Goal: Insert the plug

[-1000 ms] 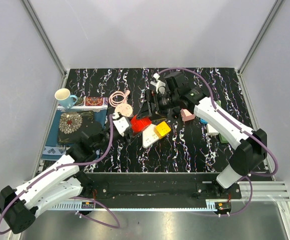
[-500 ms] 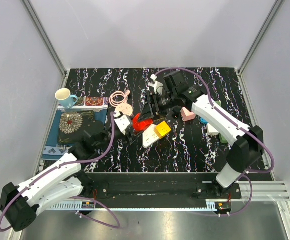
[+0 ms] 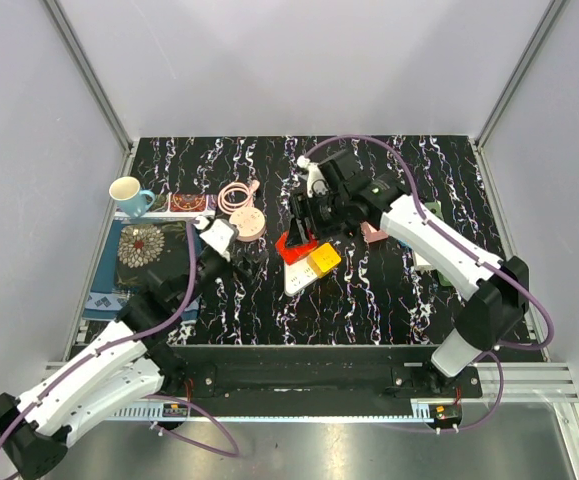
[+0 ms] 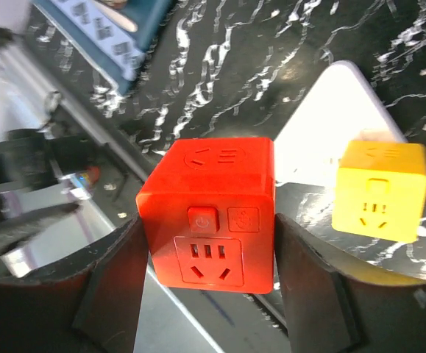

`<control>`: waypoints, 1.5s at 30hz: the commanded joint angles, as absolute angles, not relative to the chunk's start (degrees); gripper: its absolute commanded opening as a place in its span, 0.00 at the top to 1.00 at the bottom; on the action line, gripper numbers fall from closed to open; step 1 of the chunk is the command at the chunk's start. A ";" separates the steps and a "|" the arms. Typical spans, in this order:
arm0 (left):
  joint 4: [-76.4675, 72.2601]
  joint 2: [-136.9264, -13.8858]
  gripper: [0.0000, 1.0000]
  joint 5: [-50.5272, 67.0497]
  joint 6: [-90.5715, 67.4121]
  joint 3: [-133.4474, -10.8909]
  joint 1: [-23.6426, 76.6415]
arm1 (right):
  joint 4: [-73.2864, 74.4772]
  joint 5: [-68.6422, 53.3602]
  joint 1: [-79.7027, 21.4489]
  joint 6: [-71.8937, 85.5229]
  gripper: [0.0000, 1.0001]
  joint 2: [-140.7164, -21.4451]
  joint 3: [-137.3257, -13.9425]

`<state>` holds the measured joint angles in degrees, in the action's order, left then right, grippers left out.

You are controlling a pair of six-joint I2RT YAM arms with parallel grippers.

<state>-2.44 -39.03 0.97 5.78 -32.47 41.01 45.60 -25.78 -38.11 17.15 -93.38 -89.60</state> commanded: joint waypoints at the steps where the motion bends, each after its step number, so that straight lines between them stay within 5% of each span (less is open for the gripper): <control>1: 5.09 -35.95 0.01 -7.38 0.18 -35.60 38.68 | 44.48 -10.12 -43.06 10.73 1.00 -89.91 -90.01; 13: 22.50 -31.47 0.01 -12.21 -13.00 -36.21 22.24 | 34.37 -3.60 -49.65 11.07 1.00 -88.07 -77.89; 45: 21.88 -30.94 0.01 -19.07 -10.99 -34.19 21.88 | 34.89 -7.29 -47.20 17.23 1.00 -96.33 -76.82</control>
<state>23.51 -31.53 -18.09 -11.81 -33.93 22.17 35.05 -5.72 -48.12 16.75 -96.64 -73.95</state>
